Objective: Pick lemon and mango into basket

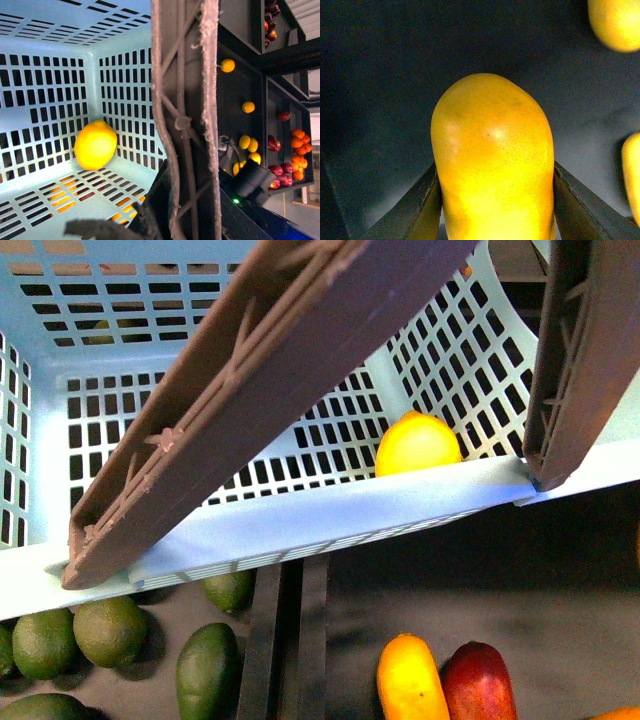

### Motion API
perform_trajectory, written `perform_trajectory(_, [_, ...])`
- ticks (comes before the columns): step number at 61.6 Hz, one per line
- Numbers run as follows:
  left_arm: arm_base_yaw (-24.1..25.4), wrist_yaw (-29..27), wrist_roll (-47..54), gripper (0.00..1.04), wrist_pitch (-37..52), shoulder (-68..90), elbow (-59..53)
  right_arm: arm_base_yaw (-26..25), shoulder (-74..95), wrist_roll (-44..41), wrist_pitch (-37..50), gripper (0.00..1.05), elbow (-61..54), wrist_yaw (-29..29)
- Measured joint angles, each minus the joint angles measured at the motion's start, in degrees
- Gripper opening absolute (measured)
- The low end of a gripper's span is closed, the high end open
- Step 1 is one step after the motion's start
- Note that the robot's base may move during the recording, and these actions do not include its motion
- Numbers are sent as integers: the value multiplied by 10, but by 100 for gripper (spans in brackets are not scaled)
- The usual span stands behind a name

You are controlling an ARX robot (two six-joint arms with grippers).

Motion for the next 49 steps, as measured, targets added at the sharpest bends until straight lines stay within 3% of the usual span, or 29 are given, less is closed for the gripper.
perform_trajectory(8, [0, 2, 0, 6, 0, 0, 0, -53, -164, -30, -40, 52, -2, -99])
perform_trajectory(19, [0, 2, 0, 6, 0, 0, 0, -48, -290, -31, -80, 52, 15, -148])
perform_trajectory(31, [0, 0, 0, 6, 0, 0, 0, 50, -382, 10, -90, 52, 23, -131])
perform_trajectory(49, [0, 1, 0, 6, 0, 0, 0, 257, -378, 83, -54, 52, 45, -40])
